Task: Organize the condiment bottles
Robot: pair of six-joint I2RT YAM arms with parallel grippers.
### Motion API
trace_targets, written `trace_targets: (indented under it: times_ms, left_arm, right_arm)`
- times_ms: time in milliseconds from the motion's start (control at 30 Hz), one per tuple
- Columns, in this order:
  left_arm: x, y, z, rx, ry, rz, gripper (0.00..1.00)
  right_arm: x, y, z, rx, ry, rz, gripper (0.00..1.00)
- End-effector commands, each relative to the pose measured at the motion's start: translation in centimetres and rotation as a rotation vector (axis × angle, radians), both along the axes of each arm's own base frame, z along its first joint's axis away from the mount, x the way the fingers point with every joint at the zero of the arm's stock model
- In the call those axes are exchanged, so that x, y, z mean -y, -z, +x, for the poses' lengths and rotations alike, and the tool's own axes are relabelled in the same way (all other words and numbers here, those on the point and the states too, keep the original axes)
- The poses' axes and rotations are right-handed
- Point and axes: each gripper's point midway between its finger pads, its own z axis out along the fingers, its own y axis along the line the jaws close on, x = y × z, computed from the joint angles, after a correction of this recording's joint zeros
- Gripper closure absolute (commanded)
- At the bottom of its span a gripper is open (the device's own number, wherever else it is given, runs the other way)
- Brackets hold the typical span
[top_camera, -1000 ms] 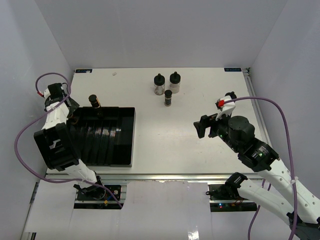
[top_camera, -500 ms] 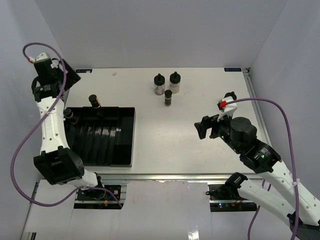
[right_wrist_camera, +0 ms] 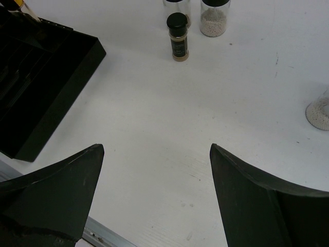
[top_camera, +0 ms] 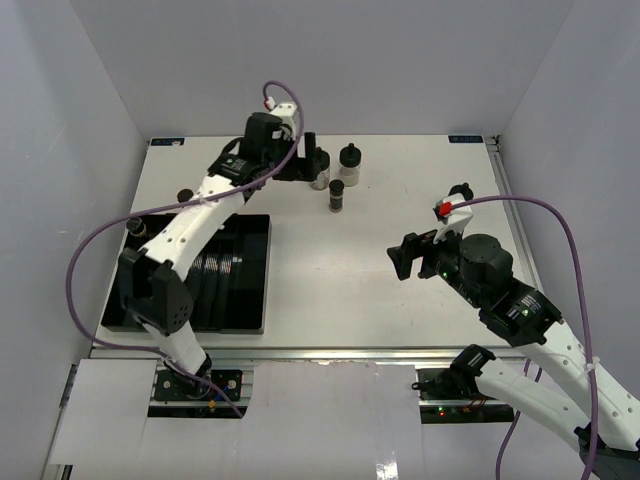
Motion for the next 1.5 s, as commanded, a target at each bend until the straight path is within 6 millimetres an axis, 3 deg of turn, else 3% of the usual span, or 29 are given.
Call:
trace_targets:
  times_ms: [0, 100, 200, 267, 333, 600, 1067, 1300, 1367, 1433, 1467]
  left_arm:
    - [3.6, 3.7, 1.9, 0.004, 0.037, 0.111, 0.03]
    - [5.0, 4.5, 3.1, 0.013, 0.056, 0.109, 0.03]
    - [6.3, 6.8, 4.4, 0.006, 0.084, 0.124, 0.04]
    - [6.8, 7.0, 5.1, 0.017, 0.085, 0.136, 0.05]
    - [7.2, 9.0, 5.6, -0.006, 0.090, 0.160, 0.06]
    - [8.8, 11.9, 7.1, 0.000, 0.116, 0.184, 0.07]
    - [10.0, 13.7, 8.5, 0.029, 0.136, 0.185, 0.17]
    - [10.3, 14.3, 8.4, 0.018, 0.146, 0.183, 0.28]
    - [10.4, 14.1, 8.3, 0.021, 0.150, 0.181, 0.35]
    - [10.7, 14.0, 8.0, 0.028, 0.161, 0.187, 0.53]
    - [10.9, 13.9, 7.9, 0.030, 0.164, 0.190, 0.57]
  right_arm:
    - [-0.1, -1.5, -0.1, 0.036, -0.005, 0.035, 0.10]
    - [0.1, -1.7, -0.1, 0.040, 0.004, 0.035, 0.10]
    - [0.5, -2.1, -0.1, 0.052, 0.017, 0.039, 0.10]
    - [0.7, -2.3, -0.1, 0.061, 0.023, 0.042, 0.10]
    - [1.0, -2.4, -0.1, 0.070, 0.034, 0.036, 0.10]
    - [1.4, -2.5, 0.5, 0.088, 0.063, 0.013, 0.10]
    - [2.1, -2.5, 1.0, 0.103, 0.100, -0.013, 0.10]
    - [2.2, -2.6, 1.1, 0.108, 0.111, -0.018, 0.10]
    - [2.3, -2.7, 1.1, 0.108, 0.112, -0.018, 0.10]
    - [2.2, -2.8, 1.1, 0.110, 0.107, -0.015, 0.10]
    - [2.3, -2.8, 1.0, 0.109, 0.107, -0.015, 0.10]
